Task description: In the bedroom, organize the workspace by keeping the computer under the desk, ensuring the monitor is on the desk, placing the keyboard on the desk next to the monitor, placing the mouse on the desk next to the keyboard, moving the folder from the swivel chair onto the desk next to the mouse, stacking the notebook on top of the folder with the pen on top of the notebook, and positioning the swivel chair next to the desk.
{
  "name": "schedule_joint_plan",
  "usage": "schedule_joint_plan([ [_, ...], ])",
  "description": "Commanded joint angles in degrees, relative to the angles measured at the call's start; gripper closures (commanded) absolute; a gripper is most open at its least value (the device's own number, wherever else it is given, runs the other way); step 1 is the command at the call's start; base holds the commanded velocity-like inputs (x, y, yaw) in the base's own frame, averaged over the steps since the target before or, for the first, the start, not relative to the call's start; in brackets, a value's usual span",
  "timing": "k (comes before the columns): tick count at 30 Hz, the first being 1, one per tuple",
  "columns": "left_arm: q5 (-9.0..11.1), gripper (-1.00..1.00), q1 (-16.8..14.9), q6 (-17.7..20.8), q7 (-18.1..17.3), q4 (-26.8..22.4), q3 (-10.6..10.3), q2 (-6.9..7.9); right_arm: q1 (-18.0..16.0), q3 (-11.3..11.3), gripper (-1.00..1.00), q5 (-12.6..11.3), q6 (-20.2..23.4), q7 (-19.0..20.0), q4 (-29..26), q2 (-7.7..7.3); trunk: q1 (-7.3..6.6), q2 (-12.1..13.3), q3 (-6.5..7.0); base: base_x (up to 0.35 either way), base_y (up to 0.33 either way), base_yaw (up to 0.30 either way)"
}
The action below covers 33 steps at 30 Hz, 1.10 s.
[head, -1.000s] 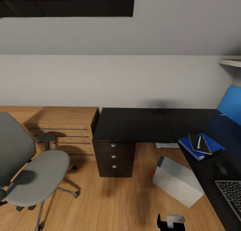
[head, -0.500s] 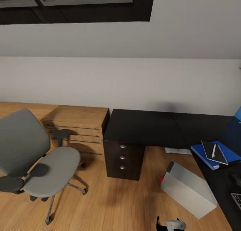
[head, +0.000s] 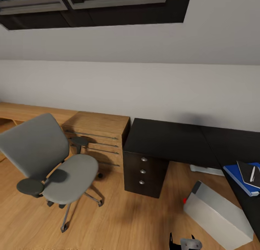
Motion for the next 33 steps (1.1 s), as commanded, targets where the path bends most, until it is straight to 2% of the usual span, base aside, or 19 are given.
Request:
schedule_joint_plan([
  [1, 0.29, -1.00, 0.02, -0.12, 0.41, -0.06, -0.46, 0.02, -0.02, 0.53, -1.00, -0.13, 0.00, -0.51, 0.03, 0.02, 0.01, -0.04, -0.05, 0.000, 0.000, 0.253],
  [16, 0.23, -1.00, 0.02, -0.12, 0.43, 0.74, -0.52, 0.03, -0.02, 0.43, -1.00, -0.45, 0.35, -0.27, 0.02, 0.04, 0.01, -0.04, -0.05, 0.000, 0.000, 0.259],
  [33, 0.23, -1.00, 0.02, -0.12, 0.44, 0.76, -0.52, 0.04, 0.00, 0.36, -1.00, -0.25, 0.23, -0.03, 0.12, -0.15, 0.01, -0.04, 0.06, 0.000, 0.000, 0.044],
])
